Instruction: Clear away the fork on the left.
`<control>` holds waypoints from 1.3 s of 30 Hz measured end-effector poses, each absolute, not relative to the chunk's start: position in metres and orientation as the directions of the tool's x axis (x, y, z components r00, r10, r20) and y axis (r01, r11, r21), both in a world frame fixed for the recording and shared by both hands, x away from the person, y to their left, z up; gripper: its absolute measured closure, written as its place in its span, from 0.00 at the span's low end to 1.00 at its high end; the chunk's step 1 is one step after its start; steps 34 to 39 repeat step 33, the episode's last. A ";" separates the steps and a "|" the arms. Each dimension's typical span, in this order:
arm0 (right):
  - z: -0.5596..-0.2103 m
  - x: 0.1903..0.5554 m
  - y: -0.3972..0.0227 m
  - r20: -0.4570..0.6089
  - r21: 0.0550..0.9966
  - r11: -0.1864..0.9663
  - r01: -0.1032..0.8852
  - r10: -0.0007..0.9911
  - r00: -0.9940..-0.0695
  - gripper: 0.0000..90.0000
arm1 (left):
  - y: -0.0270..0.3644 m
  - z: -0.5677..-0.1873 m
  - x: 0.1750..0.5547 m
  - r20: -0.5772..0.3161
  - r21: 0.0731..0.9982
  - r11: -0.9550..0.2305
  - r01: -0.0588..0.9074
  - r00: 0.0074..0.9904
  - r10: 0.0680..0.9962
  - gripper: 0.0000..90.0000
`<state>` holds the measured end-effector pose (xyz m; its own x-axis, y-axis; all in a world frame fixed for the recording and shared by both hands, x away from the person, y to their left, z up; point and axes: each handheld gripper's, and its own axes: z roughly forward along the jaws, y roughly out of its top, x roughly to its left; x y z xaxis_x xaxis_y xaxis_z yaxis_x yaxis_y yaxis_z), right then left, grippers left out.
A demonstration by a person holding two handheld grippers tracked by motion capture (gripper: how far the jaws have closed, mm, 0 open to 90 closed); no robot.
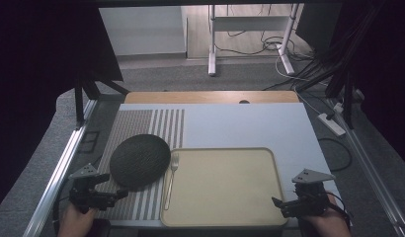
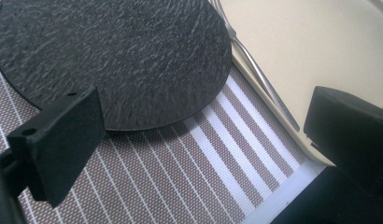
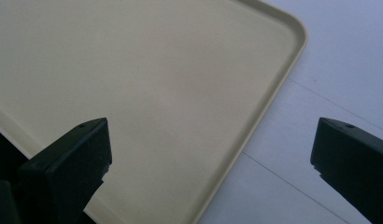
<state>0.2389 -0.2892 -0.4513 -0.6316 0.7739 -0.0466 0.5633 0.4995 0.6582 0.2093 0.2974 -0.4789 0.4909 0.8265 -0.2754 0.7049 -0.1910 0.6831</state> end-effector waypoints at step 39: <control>-0.451 0.239 -0.289 -0.050 0.658 0.496 0.567 0.780 -0.624 0.00 | 0.299 -0.477 0.192 -0.250 0.660 -0.204 0.723 0.467 0.848 0.00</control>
